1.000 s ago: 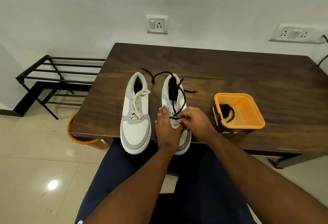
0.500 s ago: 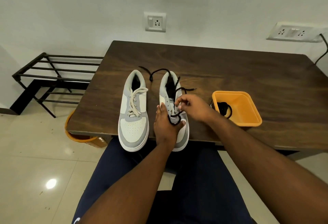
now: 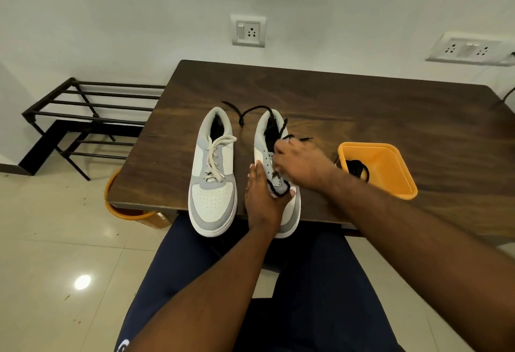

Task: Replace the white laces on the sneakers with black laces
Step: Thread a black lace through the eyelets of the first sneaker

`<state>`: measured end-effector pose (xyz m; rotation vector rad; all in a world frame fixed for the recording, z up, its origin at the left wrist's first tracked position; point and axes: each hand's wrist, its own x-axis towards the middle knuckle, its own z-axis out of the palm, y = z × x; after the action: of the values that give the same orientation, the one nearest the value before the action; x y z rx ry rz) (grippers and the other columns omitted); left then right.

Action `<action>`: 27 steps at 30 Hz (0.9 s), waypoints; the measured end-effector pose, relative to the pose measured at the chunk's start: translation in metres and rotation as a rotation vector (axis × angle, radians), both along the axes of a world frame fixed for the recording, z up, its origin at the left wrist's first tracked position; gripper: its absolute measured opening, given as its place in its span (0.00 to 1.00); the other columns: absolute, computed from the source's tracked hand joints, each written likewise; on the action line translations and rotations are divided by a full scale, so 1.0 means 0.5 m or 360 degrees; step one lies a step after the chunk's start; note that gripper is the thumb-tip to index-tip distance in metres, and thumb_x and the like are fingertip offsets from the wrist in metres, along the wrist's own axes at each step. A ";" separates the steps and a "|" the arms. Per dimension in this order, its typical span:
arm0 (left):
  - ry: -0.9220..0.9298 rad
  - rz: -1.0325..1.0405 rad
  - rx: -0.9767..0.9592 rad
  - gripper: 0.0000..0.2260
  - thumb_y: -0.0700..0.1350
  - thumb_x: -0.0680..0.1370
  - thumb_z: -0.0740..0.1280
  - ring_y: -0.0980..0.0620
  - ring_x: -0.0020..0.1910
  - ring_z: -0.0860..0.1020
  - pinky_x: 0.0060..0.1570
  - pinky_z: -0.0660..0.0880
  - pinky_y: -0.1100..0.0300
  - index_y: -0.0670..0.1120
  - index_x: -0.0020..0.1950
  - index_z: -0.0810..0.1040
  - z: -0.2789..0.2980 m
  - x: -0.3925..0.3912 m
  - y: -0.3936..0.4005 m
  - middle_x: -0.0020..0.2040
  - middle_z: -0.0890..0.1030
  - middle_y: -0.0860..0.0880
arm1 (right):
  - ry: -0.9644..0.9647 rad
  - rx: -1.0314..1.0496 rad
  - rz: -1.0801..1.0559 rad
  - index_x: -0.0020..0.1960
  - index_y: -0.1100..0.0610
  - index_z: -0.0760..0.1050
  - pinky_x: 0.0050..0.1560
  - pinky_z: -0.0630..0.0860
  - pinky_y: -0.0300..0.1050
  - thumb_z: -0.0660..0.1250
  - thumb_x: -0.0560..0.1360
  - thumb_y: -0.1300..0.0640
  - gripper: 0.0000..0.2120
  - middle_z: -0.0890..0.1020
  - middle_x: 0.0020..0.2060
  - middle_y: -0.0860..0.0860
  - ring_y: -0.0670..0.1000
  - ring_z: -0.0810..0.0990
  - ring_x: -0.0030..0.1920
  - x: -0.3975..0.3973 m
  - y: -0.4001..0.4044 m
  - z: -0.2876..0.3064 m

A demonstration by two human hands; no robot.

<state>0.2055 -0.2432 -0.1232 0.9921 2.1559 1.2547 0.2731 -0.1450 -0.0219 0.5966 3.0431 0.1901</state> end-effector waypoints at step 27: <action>-0.0588 -0.0292 0.0446 0.05 0.36 0.75 0.71 0.55 0.42 0.83 0.46 0.76 0.62 0.45 0.44 0.84 0.174 -0.119 -0.057 0.40 0.85 0.50 | 0.0487 -0.1185 -0.0442 0.44 0.54 0.84 0.42 0.77 0.43 0.73 0.73 0.58 0.02 0.85 0.40 0.50 0.50 0.82 0.42 0.071 0.070 0.213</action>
<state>0.1458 -0.2718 -0.0364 0.9514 1.6046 1.5383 0.3088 -0.1102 0.0849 1.0062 2.8946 -1.0684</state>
